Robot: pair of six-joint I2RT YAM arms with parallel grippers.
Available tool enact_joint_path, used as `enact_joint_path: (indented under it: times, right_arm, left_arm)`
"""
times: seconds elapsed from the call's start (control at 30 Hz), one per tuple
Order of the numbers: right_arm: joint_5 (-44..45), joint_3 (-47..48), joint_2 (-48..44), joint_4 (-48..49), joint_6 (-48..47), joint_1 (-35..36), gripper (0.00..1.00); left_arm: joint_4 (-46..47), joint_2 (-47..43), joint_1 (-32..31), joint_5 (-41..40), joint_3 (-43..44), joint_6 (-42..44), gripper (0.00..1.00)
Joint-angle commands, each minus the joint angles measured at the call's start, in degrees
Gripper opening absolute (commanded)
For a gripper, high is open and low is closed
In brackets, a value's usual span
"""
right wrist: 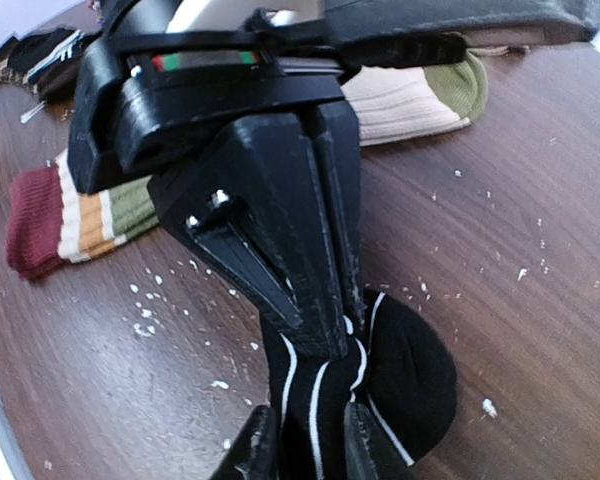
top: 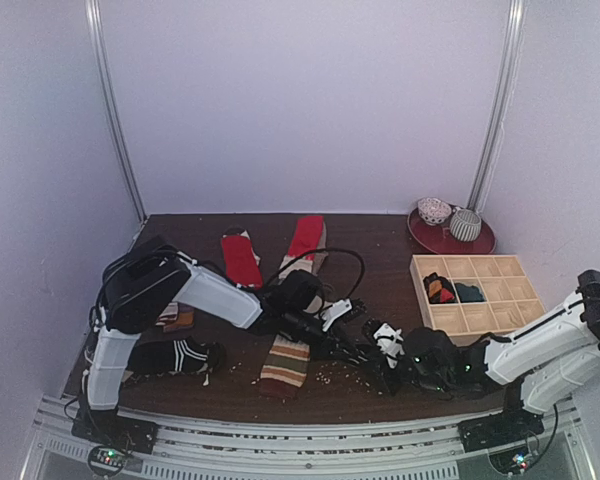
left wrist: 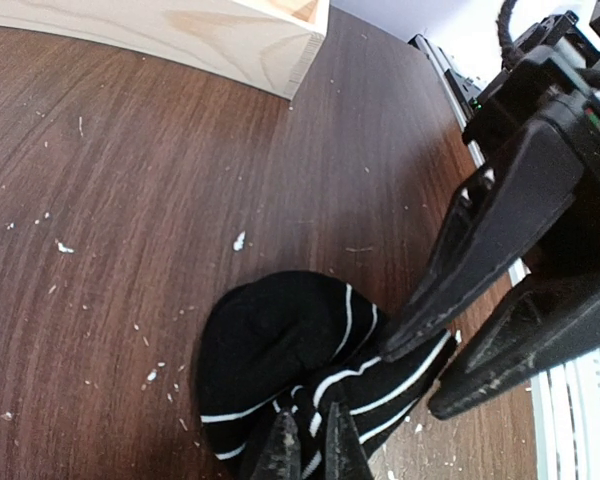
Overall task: Roll the socks
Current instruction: Roll a pair of socks at the center of the board.
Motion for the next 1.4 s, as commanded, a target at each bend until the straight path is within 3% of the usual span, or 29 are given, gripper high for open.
enact_joint_path:
  times: [0.0, 0.17, 0.3, 0.33, 0.37, 0.4, 0.43, 0.57, 0.77, 0.97, 1.23, 1.37]
  right_arm:
    - [0.06, 1.26, 2.00, 0.86, 2.61, 0.22, 0.16]
    - [-1.13, -0.18, 3.79, 0.36, 10.10, -0.11, 0.10]
    - [-2.63, -4.00, 2.28, 1.07, 17.17, -0.70, 0.09]
    - [-3.19, -5.14, 1.71, 1.45, 18.86, -1.21, 0.10]
    - [-4.05, -6.33, 1.02, 1.82, 20.20, -1.80, 0.10]
    - [-4.90, -7.47, 0.41, 2.22, 21.43, -2.52, 0.10]
    - [-5.81, -8.56, -0.14, 2.66, 22.76, -3.38, 0.10]
    - [-10.01, -10.87, -1.53, 3.43, 24.66, -6.43, 0.10]
    - [-19.12, -10.66, 0.76, 3.86, 24.97, -10.51, 0.10]
    - [-23.51, -9.64, 5.48, 5.16, 25.29, -12.87, 0.10]
    - [-25.27, -8.33, 7.16, 4.53, 24.99, -13.27, 0.09]
    - [-25.61, -8.05, 6.40, 3.05, 24.90, -13.68, 0.10]
  left_arm:
    - [-18.16, 6.85, 1.52, -11.12, -4.19, 0.87, 0.00]
    - [-11.22, 2.00, 1.52, -12.82, -6.57, 0.72, 0.10]
    - [4.17, -6.48, 1.52, -12.49, -12.71, 1.79, 0.11]
    - [9.47, -8.76, 1.52, -12.23, -14.88, 2.27, 0.19]
    - [14.43, -10.59, 1.52, -11.59, -16.87, 2.83, 0.37]
    - [19.00, -12.06, 1.47, -10.89, -18.95, 3.86, 0.45]
    - [22.16, -12.94, 1.43, -9.75, -19.89, 5.02, 0.47]
    - [31.64, -13.14, 1.07, -4.06, -21.67, 9.18, 0.47]
    - [38.24, -10.40, 0.60, -0.18, -21.06, 10.07, 0.49]
    - [34.74, -4.34, -0.42, 2.77, -15.29, 11.44, 0.49]
    - [31.09, -0.06, -1.72, 0.84, -11.91, 12.87, 0.49]
    - [28.13, 0.75, -1.74, 0.93, -11.20, 14.00, 0.37]
